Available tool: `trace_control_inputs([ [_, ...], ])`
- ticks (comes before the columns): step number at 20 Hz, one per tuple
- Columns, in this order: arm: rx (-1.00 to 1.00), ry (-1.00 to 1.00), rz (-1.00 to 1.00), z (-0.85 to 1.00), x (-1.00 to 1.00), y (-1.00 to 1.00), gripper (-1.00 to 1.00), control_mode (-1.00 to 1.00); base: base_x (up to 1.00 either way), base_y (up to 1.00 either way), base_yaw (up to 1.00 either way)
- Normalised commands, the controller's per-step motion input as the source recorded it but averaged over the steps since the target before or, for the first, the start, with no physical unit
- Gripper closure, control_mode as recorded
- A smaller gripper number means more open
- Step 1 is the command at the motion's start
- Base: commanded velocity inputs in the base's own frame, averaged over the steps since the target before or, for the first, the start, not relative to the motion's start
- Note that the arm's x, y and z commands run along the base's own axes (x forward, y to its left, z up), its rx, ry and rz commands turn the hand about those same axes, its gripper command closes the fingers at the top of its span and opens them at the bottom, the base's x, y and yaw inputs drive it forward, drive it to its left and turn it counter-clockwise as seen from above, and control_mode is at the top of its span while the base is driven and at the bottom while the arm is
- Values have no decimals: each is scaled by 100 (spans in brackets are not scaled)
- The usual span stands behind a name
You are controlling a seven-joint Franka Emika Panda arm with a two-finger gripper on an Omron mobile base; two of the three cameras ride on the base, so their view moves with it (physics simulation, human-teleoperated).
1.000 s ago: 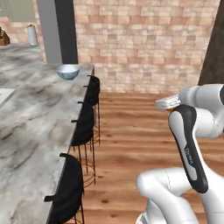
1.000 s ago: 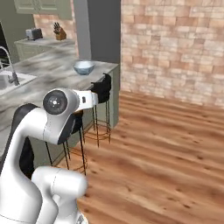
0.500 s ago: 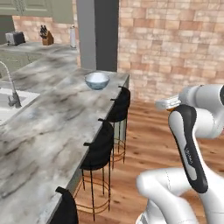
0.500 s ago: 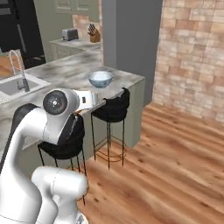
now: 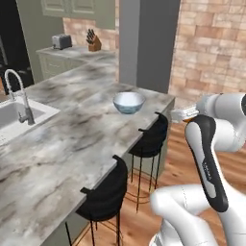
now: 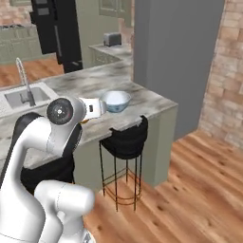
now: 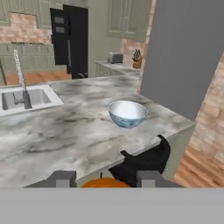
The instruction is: Retrieve the tangerine and pear from the fridge and place them into the bowl on the dining table.
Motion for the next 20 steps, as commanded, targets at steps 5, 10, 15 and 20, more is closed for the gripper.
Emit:
trace_control_inputs([
  [5,0,0,0,0,0,0,100,100,100,-52,45],
  [10,0,0,0,0,0,0,100,100,100,-49,45],
  [15,0,0,0,0,0,0,100,100,100,-51,44],
  [20,0,0,0,0,0,0,100,100,100,-83,33],
])
